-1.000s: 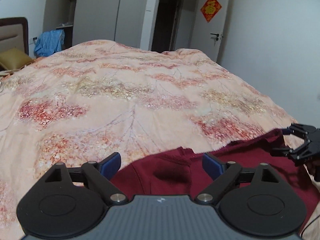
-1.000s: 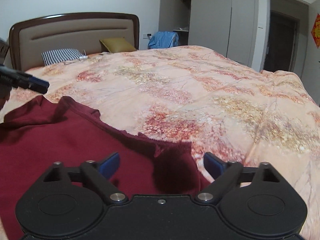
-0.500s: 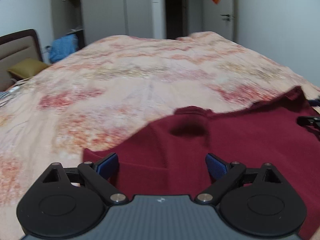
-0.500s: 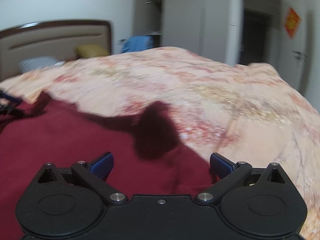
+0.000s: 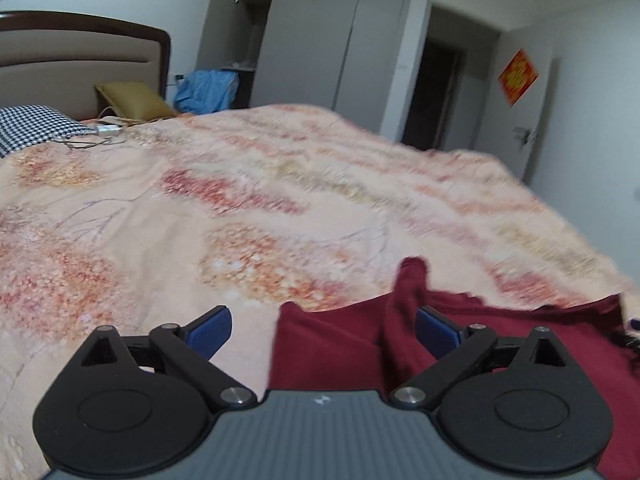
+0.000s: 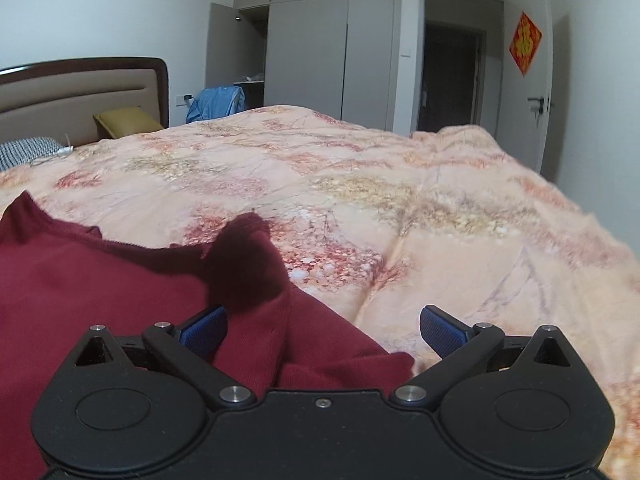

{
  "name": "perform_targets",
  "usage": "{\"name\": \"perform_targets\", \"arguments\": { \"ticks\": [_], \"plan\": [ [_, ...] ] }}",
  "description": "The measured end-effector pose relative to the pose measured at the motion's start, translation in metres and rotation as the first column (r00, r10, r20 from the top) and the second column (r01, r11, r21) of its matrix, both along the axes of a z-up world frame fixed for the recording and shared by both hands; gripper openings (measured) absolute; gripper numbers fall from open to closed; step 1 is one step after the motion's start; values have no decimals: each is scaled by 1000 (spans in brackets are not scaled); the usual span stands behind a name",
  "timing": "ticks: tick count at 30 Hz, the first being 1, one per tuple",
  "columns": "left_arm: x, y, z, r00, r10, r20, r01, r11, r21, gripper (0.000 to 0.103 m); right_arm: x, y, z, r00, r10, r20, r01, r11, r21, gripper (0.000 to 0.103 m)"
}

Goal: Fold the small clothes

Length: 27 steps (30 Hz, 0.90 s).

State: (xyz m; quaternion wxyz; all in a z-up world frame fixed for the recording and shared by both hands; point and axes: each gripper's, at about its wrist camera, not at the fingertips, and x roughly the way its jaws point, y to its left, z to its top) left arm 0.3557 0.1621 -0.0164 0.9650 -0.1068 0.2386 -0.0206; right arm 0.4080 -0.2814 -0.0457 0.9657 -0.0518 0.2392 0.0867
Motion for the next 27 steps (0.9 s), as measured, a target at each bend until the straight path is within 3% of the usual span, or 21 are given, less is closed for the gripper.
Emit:
{"name": "perform_targets", "arguments": {
  "ticks": [4,8,11,15,17,19,23,24,25,27],
  "plan": [
    [-39,-5,2,996,-79,36,80,996,-30,103,-37,-2,9,998,55,17,-55,998,26,102],
    [-76,-9,-16,991,-131,2,130,988,-88,103,-95,3,5,994,111,9,-111,993,45,102],
    [-95,-12,-33,987,-154,-35,148,978,-145,103,-135,9,0,996,90,4,-90,993,74,102],
    [-107,-16,-47,986,-160,-56,147,972,-183,99,-170,11,-5,1000,25,-4,-23,980,199,83],
    [-110,-17,-47,988,-137,-65,122,974,-192,91,-178,13,-7,1000,6,-8,-4,970,243,68],
    [-109,-16,-45,989,-129,-74,112,973,-203,73,-183,17,-7,1000,-13,-5,13,968,251,52],
    [-110,-18,-43,985,-153,-76,129,958,-255,48,-183,21,-7,999,-35,0,34,960,277,35],
    [-110,-20,-42,985,-153,-83,128,960,-248,38,-182,22,-7,999,-43,-2,42,961,274,17],
    [-109,-22,-41,985,-144,-96,119,965,-232,28,-179,22,-7,999,-50,-10,51,962,270,9],
    [-110,-24,-38,987,-115,-116,86,970,-226,16,-172,21,-3,998,-50,-26,55,963,265,9]
  ]
}}
